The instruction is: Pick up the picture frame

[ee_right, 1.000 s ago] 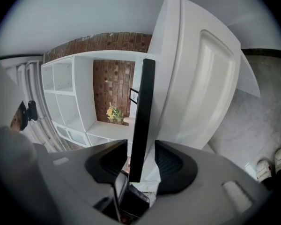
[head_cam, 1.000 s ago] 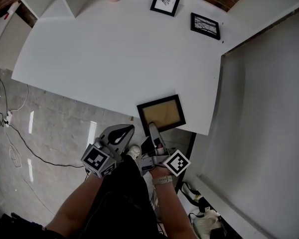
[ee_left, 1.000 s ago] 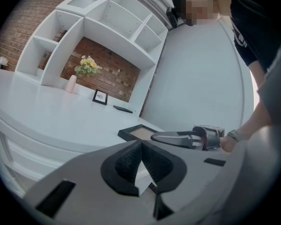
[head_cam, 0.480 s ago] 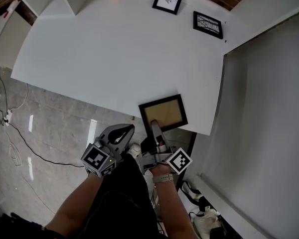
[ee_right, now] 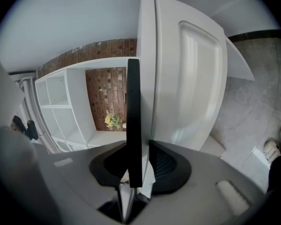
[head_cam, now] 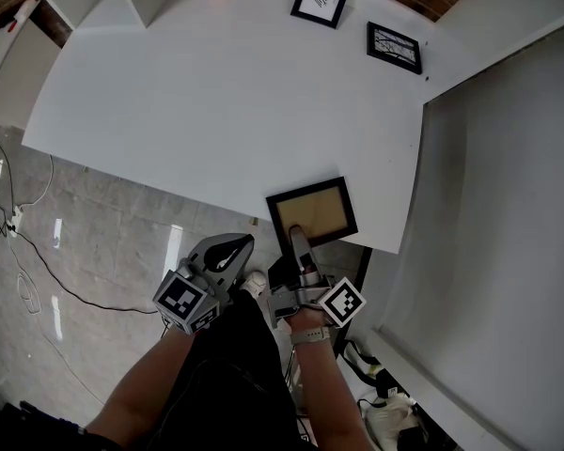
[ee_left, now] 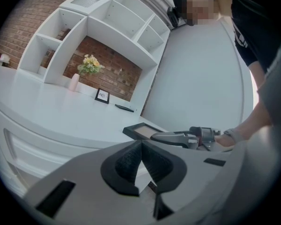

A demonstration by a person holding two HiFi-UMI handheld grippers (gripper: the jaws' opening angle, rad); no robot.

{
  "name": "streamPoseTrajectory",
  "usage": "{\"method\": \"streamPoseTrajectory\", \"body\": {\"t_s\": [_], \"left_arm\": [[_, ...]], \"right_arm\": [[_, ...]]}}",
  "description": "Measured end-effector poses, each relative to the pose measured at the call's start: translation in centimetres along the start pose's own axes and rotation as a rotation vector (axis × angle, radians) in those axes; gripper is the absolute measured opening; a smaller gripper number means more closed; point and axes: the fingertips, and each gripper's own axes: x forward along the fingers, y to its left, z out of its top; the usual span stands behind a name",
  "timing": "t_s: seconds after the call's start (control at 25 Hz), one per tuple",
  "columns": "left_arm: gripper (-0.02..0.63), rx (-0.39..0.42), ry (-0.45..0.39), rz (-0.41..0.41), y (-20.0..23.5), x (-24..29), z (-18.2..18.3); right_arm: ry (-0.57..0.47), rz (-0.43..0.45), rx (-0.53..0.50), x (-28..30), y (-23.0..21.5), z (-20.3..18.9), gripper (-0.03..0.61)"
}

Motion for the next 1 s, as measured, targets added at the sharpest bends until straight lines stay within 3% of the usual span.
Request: {"method": "streamPoseTrajectory", "body": {"t_s": [0.52,0.64,1.0], "left_arm": [[0.003,-0.007,-0.003,0.006,0.9,-0.6,0.1],[0.003,-0.005,-0.005,0.002,0.9,-0.4,0.4],[0.003,-0.003,-0.001,-0.009,0.8,-0.3,0.6]], "right_arm": [[-0.009,-0.008,0.041,-0.2,0.1,-0.1,0.1],[-0.003,0.018,0.027,-0.2,0.8,-0.2,0.043],[-0.018,0.101,-0.022,-0.3,1.9,0.1,0.026]]}}
